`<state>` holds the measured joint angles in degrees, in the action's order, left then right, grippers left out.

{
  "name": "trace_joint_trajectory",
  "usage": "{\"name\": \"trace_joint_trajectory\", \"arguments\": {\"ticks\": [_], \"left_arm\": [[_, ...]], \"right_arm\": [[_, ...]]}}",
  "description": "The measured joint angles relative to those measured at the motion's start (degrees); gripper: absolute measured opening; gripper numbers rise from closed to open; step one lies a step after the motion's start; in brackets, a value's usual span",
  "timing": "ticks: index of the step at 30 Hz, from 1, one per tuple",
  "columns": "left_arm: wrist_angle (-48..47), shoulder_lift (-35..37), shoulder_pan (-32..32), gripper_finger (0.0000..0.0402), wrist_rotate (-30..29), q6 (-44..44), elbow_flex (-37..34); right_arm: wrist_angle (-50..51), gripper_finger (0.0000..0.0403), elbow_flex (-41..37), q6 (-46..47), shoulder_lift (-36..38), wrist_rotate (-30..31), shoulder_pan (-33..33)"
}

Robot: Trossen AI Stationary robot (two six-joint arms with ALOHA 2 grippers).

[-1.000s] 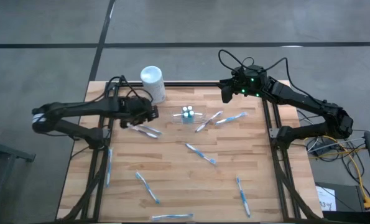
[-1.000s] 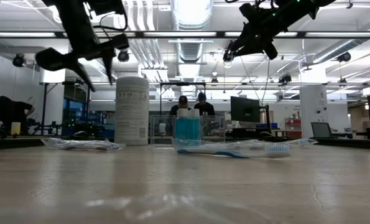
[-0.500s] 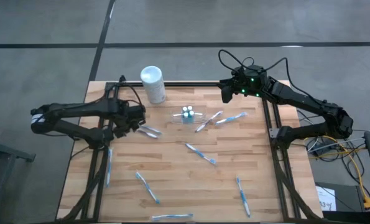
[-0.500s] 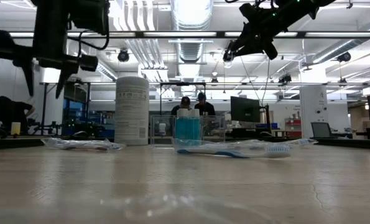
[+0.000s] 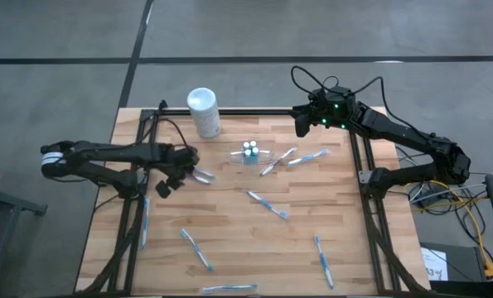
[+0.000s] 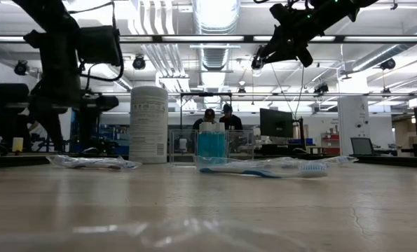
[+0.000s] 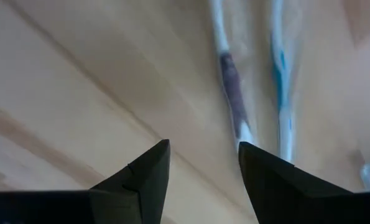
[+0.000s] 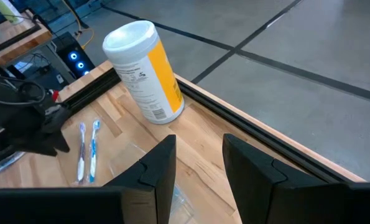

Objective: Pick & Place toothbrushing station
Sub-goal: Put the violet toothbrush into the left of the transparent organizer

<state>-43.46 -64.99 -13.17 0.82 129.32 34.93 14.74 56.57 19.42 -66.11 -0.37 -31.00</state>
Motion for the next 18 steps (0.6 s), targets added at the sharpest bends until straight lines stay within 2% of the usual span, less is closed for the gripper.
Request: {"name": "trace_joint_trajectory", "arguments": {"ticks": [5, 9, 13, 18], "left_arm": [[0.39, 0.0, -0.04, 0.0195, -3.44, 3.42, -0.02], [-2.52, 0.07, -0.09, 0.0195, -6.53, 10.08, -0.14], [-5.6, 0.07, -0.11, 0.0195, -11.64, 11.54, -0.19], [-6.63, 0.07, -0.57, 0.0195, -14.18, 13.22, -0.8]], "right_arm": [[0.0, 0.0128, -0.01, 0.0, 0.0, 0.0, 0.01], [0.0, 0.0128, 0.0, 0.0, 0.0, 0.0, 0.01], [0.0, 0.0128, 0.01, 0.0, 0.0, -0.01, 0.02], [0.0, 0.0128, 0.01, 0.0, 0.0, 0.01, 0.02]]}}
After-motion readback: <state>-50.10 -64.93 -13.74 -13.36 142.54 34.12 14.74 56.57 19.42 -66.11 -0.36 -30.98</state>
